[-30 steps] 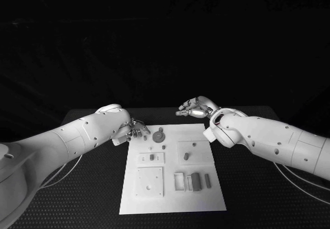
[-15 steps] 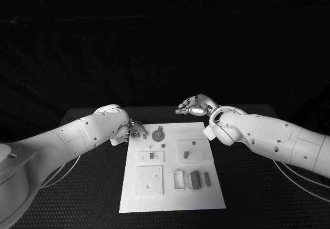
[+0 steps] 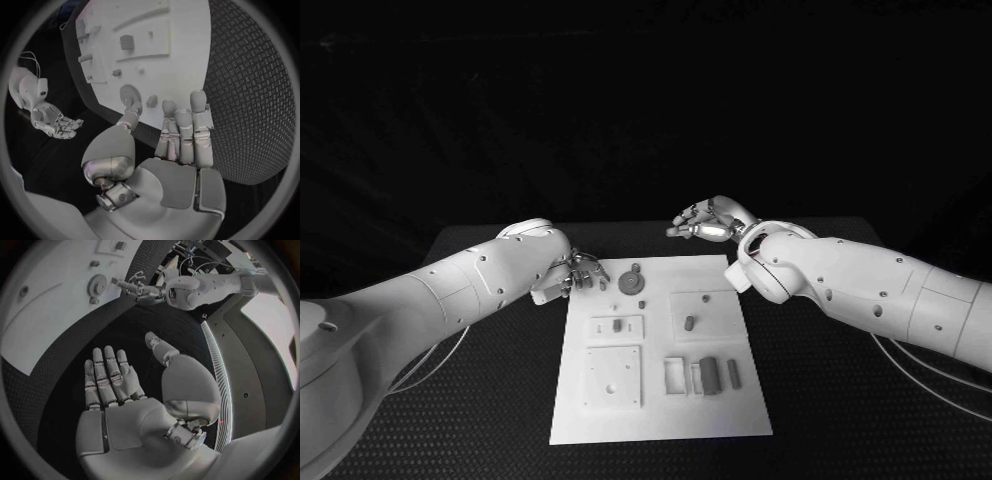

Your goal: Assemble the parts on the task board

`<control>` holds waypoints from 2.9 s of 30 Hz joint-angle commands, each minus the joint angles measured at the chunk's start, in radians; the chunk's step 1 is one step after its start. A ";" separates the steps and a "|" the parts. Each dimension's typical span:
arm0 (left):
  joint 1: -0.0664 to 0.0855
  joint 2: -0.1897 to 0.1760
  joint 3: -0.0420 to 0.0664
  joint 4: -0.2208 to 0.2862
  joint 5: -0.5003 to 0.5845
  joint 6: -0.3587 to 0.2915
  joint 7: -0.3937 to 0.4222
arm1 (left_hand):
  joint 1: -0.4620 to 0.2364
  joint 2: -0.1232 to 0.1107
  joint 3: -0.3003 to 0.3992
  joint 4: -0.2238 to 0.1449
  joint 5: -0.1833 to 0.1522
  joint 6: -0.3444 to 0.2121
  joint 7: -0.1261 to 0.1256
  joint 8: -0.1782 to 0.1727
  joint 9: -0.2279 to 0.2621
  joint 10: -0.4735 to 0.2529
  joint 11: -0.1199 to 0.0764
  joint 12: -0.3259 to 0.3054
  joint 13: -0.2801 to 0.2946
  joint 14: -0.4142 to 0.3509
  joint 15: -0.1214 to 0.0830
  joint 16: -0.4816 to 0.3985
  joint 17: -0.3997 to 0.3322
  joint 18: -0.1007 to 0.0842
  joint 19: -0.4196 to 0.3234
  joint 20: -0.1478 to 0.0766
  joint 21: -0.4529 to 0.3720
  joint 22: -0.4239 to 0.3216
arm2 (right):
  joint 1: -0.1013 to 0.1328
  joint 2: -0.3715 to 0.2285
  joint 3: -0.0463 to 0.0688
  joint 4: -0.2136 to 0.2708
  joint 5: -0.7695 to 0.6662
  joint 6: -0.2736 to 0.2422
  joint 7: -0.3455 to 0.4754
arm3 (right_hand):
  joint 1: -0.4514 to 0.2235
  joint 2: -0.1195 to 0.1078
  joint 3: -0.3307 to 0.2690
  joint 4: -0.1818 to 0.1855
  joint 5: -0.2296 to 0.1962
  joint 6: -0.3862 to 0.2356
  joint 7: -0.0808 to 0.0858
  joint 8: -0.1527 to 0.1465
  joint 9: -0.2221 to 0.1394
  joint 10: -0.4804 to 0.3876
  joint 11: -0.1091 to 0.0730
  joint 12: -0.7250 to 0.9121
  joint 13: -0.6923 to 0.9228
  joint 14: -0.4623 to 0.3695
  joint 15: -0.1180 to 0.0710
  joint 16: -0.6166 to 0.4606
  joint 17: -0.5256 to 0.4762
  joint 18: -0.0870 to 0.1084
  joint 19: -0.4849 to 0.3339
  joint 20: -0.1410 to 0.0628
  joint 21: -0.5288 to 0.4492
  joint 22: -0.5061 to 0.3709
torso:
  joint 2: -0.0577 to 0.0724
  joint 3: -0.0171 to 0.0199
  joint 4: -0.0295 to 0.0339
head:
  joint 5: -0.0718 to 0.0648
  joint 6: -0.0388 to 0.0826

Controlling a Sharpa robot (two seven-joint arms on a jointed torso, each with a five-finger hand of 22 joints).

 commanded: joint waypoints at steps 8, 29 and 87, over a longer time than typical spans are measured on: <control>0.000 0.012 -0.002 -0.004 -0.004 0.004 0.021 | 0.017 0.039 0.008 -0.009 0.004 0.004 0.006 0.008 0.001 -0.001 -0.007 0.012 -0.005 0.000 -0.012 0.007 -0.005 0.034 0.011 -0.002 -0.001 0.006 | 0.000 0.004 0.001 -0.001 0.000 0.009 0.006 | 0.002 0.008 -0.006 -0.001 -0.001 -0.006 0.027 0.004 -0.002 -0.007 -0.003 0.007 -0.002 -0.009 0.000 -0.006 0.001 -0.008 -0.004 -0.001 -0.004 0.002 | -0.001 -0.0010 0.0010 | -0.004 -0.001; -0.005 0.021 -0.002 -0.016 0.003 -0.010 0.026 | 0.051 0.025 0.070 0.014 -0.001 0.008 0.006 0.017 0.001 -0.002 -0.007 0.022 -0.015 0.000 -0.011 0.017 -0.015 0.031 0.017 -0.002 0.000 0.016 | 0.000 0.007 0.001 -0.002 0.006 0.011 0.006 | 0.003 0.009 -0.007 -0.002 -0.001 -0.007 0.028 0.004 -0.003 -0.007 -0.003 0.008 -0.004 -0.010 0.000 -0.006 0.002 -0.008 -0.005 -0.001 -0.006 0.004 | -0.001 0.0004 0.0017 | -0.008 -0.001; -0.006 0.037 -0.002 -0.030 0.009 0.003 0.031 | 0.048 -0.012 0.085 0.027 -0.001 0.012 0.002 0.025 -0.001 0.003 -0.011 0.039 -0.025 0.005 -0.015 0.033 -0.028 0.031 0.027 -0.006 0.001 0.031 | 0.000 0.017 0.000 -0.011 0.006 0.021 0.003 | 0.002 0.011 -0.009 -0.001 -0.001 -0.009 0.028 0.005 -0.005 -0.008 -0.002 0.010 -0.008 -0.012 0.000 -0.006 0.002 -0.009 -0.006 -0.001 -0.009 0.008 | 0.001 0.0017 0.0001 | -0.015 0.000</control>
